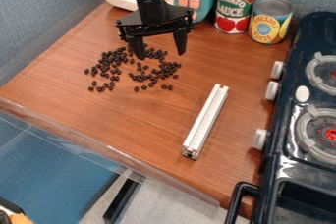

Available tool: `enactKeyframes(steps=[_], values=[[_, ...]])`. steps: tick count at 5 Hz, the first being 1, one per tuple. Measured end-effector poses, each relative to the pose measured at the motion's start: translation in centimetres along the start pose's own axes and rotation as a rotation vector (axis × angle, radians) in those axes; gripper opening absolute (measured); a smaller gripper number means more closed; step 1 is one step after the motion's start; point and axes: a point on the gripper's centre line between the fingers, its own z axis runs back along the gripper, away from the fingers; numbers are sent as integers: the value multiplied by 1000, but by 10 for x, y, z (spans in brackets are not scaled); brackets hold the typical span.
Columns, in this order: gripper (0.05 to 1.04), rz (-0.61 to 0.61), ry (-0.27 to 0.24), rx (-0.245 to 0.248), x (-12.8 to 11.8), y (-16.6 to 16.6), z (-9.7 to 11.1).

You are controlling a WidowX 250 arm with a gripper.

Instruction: Sweep into pile

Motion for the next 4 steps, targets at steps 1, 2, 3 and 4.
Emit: enactKeyframes(steps=[1, 2, 3, 4], values=[[1000, 7, 32, 6, -5, 2, -10], [1000, -24, 80, -60, -20, -3, -16], [1000, -66, 89, -125, -29, -10, -7], [1000, -148, 98, -139, -44, -22, 0]])
